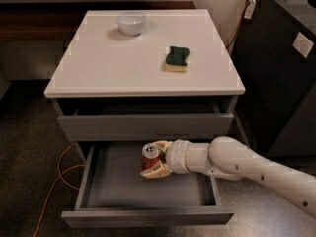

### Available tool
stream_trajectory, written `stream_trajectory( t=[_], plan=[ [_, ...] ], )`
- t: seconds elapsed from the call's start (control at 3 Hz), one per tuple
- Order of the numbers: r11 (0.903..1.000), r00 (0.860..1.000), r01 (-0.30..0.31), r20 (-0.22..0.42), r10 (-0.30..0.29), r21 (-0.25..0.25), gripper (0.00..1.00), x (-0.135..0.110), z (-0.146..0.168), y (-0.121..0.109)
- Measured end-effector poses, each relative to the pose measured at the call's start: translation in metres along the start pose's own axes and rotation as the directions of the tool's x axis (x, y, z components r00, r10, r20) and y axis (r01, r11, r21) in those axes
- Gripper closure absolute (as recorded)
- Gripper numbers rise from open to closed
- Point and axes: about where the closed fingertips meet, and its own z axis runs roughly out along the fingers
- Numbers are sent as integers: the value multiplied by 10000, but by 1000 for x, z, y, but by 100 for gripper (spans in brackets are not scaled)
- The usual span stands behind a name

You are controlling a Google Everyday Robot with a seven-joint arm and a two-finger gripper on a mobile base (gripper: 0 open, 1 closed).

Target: Place coke can into middle drawer

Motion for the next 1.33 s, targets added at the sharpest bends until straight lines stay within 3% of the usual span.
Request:
stream_trajectory(
  t=[0.67,1.33],
  plan=[
    [9976,9975,-257,-644,298,637,100,89,16,-17],
    [9982,9984,-145,-532,176,590,100,144,44,-36]
  ],
)
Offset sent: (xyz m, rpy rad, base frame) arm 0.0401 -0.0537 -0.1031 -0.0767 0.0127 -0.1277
